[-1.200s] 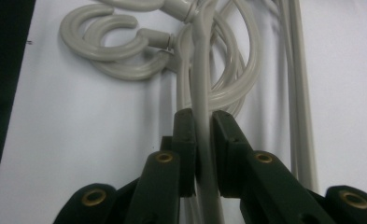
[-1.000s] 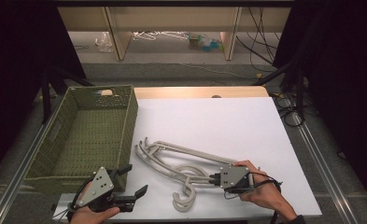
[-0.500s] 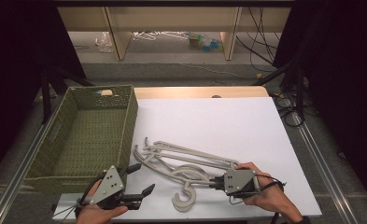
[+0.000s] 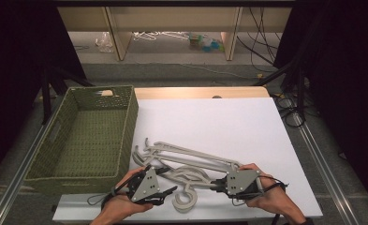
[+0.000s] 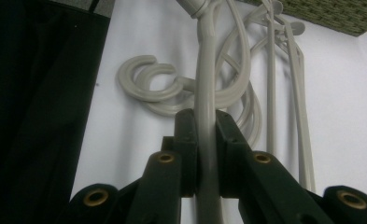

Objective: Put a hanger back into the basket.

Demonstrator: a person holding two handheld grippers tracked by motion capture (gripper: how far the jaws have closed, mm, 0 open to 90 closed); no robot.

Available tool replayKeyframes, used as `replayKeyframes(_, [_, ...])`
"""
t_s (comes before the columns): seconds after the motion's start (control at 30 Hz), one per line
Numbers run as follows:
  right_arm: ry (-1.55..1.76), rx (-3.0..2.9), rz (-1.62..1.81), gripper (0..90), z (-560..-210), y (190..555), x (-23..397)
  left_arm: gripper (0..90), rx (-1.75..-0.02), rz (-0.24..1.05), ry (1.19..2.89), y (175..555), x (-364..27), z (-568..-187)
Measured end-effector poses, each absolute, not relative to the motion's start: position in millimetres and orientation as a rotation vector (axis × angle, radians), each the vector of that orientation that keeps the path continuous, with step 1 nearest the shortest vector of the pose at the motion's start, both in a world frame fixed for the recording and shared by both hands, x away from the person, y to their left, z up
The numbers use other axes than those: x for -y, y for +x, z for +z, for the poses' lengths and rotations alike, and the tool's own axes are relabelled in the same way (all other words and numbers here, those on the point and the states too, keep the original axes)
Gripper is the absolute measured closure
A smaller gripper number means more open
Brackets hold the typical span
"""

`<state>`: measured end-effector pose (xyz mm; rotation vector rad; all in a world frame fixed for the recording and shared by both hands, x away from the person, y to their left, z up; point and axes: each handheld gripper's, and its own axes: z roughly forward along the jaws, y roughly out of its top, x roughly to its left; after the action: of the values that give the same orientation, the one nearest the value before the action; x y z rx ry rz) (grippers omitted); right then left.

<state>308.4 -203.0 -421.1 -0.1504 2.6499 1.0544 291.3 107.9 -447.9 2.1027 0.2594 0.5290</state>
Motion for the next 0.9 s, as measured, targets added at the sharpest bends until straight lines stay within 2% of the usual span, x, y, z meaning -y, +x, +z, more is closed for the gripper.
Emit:
replayKeyframes(0.17, [-0.166, -2.658, 1.053, 82.0, -420, 307, 202, 51.2, -0.159, 0.538, 2.16, 296, -98, -451])
replayKeyframes(0.33, [-0.175, -2.667, 1.06, 81.8, -421, 307, 201, 64.7, -0.063, 0.566, 2.202, 298, -94, -447])
replayKeyframes(0.67, [-0.092, -2.626, 1.137, 77.7, -411, 309, 209, 75.6, 0.089, 0.574, 2.254, 295, -88, -423])
replayKeyframes(0.9, [-0.009, -2.542, 1.164, 72.6, -401, 310, 212, 78.9, 0.054, 0.529, 2.243, 295, -89, -406])
